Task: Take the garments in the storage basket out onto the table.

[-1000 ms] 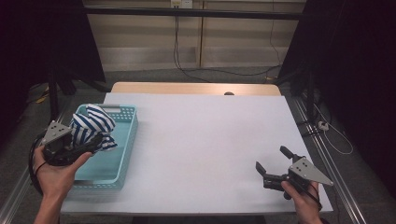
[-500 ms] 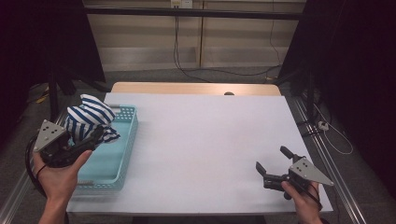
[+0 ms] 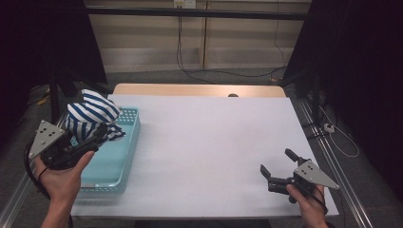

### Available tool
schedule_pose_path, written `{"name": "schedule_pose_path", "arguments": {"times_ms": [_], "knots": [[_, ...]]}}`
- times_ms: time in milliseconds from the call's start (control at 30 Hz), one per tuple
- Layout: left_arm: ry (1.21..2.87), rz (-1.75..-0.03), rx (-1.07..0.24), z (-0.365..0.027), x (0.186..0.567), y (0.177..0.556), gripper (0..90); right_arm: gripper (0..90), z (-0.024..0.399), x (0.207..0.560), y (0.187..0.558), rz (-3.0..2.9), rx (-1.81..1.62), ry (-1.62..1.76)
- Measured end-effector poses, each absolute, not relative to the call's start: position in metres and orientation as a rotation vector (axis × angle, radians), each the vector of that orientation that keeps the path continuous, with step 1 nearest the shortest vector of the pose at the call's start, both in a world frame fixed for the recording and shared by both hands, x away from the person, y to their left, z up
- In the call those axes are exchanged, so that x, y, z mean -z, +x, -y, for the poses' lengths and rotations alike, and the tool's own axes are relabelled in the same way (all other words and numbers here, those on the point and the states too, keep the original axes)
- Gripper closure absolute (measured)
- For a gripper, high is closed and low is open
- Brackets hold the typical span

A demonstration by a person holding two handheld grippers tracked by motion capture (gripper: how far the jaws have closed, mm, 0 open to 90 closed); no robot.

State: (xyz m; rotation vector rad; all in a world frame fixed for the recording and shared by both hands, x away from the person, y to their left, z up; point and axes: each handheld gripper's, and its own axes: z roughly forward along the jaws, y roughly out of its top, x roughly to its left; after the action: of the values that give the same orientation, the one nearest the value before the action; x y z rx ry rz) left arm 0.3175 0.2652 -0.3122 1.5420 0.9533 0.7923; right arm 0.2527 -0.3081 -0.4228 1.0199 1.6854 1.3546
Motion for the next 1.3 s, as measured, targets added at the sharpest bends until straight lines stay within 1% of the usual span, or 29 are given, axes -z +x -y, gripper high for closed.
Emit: {"name": "schedule_pose_path", "arguments": {"times_ms": [300, 900, 1233, 1300], "knots": [[1.552, -0.917, -0.741, -0.251, 0.307, 0.325, 38.9, 0.0, 0.308, 0.423, 0.253, -1.686, -1.355, 1.02], [1.6, -0.772, -0.658, -0.194, 0.296, 0.344, 38.1, 0.0, 0.308, 0.423, 0.253, -1.688, -1.357, 1.019], [1.589, -0.75, -0.572, -0.175, 0.301, 0.353, 38.0, 0.0, 0.307, 0.423, 0.253, -1.691, -1.36, 1.016], [1.613, -0.73, -0.57, -0.171, 0.301, 0.355, 38.1, 0.0, 0.307, 0.423, 0.253, -1.69, -1.358, 1.02]]}}
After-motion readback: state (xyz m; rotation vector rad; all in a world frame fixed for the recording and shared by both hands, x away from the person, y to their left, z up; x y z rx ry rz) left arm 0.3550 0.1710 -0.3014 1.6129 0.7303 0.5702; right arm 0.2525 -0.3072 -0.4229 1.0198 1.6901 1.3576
